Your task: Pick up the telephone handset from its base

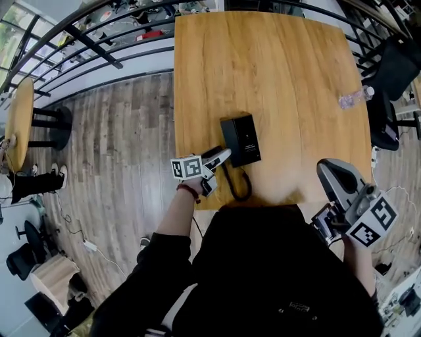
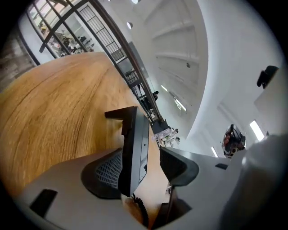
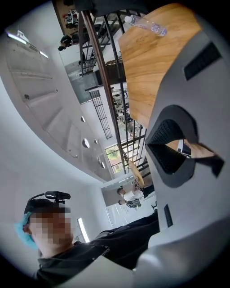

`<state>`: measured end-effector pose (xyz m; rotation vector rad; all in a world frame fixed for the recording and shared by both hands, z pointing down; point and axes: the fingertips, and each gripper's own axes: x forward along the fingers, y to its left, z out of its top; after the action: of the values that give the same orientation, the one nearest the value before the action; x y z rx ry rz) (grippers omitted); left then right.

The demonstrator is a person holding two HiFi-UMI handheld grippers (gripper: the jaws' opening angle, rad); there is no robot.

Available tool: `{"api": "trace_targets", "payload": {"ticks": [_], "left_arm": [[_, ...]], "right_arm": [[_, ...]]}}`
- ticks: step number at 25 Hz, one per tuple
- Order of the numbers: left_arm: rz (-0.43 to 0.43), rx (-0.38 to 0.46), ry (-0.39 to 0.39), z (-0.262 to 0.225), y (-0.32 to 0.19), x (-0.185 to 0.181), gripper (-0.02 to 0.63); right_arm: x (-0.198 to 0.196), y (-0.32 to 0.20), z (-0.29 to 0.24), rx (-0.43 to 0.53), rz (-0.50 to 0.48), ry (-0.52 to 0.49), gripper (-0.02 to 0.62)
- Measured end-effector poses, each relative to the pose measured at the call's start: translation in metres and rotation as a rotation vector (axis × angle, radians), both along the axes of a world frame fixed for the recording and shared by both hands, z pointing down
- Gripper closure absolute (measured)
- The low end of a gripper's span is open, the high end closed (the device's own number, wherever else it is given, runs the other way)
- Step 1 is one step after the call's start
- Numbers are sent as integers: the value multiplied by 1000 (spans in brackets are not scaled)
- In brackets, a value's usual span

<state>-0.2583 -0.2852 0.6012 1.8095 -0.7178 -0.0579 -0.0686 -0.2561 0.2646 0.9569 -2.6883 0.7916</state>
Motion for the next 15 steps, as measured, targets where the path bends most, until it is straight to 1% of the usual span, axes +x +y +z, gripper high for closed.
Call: {"api": "trace_targets", "payload": {"ticks": [1,4,5,8,10,12,14,15], "left_arm": [[13,-9,-1,5,-2,3,351],[55,-21,-35,17,-6,11,351],[60,-21,-36,18,-8,14,351],[49,-21,-6,18,-18,18,353],[62,-16,-21,23,-19,20,358],[77,-10,-48,30,-18,20,401],[62,-7,-22,29,-19,19,471],[57,-4,-3,27,-19,19,491]], "right_arm": [[6,1,0,-2,11,5,580],[20,3,2,-16,53,13,580],[23,3,2,-21,64,12,580],[27,5,3,-29,83,10,580],[30,9,5,-33,91,16,580],[35,12,6,-38,105,22,580],[40,14,6,-45,125,18,580],[42,14,7,-48,134,16,580]]}}
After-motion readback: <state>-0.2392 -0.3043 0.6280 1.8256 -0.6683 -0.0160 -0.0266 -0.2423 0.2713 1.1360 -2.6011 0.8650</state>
